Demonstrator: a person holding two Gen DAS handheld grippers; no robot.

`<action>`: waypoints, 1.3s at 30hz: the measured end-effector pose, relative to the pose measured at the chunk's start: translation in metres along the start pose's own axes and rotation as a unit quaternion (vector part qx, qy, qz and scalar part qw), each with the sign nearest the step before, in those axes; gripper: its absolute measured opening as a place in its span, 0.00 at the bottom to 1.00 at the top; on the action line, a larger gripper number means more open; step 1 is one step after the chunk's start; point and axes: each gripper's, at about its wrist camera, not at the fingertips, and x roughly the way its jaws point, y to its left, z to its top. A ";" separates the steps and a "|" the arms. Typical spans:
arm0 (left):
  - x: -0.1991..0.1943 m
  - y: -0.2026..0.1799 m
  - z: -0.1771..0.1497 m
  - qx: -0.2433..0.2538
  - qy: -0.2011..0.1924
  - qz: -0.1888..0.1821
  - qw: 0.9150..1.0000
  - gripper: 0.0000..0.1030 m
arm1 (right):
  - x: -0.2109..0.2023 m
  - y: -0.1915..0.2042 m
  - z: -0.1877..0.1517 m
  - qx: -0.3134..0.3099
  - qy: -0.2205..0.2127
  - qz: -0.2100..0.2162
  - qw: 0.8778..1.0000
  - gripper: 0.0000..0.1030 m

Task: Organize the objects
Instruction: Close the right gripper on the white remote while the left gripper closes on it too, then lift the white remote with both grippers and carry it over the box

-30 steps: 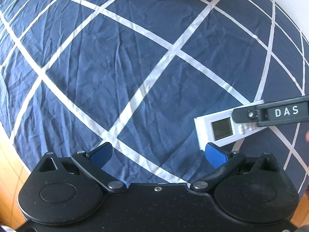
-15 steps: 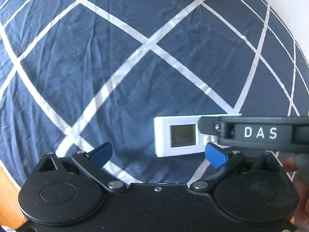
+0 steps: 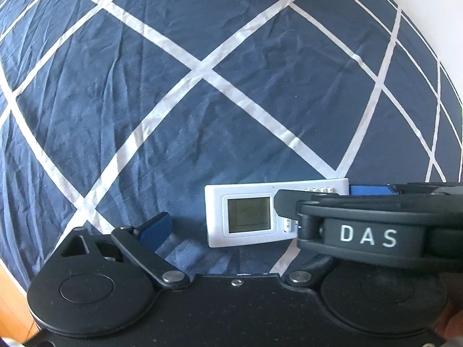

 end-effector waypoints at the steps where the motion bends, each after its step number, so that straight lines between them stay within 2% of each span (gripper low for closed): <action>1: -0.001 0.000 0.000 0.000 0.001 -0.002 1.000 0.89 | -0.001 0.000 0.000 0.000 0.000 0.000 1.000 0.66; 4: -0.003 0.000 0.001 0.002 0.003 -0.012 1.000 0.80 | -0.001 0.001 0.001 0.001 0.000 0.000 1.000 0.66; 6: -0.004 -0.001 0.003 0.001 0.007 -0.023 1.000 0.69 | -0.001 0.001 0.001 0.003 0.000 0.000 1.000 0.66; 7: -0.004 -0.001 0.003 0.000 0.008 -0.029 1.000 0.68 | -0.002 0.000 0.001 0.004 -0.001 0.000 1.000 0.65; 14: -0.005 -0.006 0.007 0.007 0.011 -0.024 1.000 0.68 | -0.001 0.004 0.002 0.008 -0.002 -0.004 1.000 0.64; 19: -0.021 0.007 0.014 0.020 0.009 -0.022 1.000 0.68 | -0.007 0.009 0.002 0.016 -0.009 -0.004 1.000 0.64; 23: -0.024 0.005 0.030 0.039 0.005 -0.019 0.999 0.68 | -0.015 0.017 0.005 0.027 -0.019 -0.001 0.999 0.64; 39: -0.088 0.009 0.056 0.118 -0.024 -0.019 0.993 0.68 | -0.065 0.053 0.017 0.089 -0.083 0.001 0.993 0.64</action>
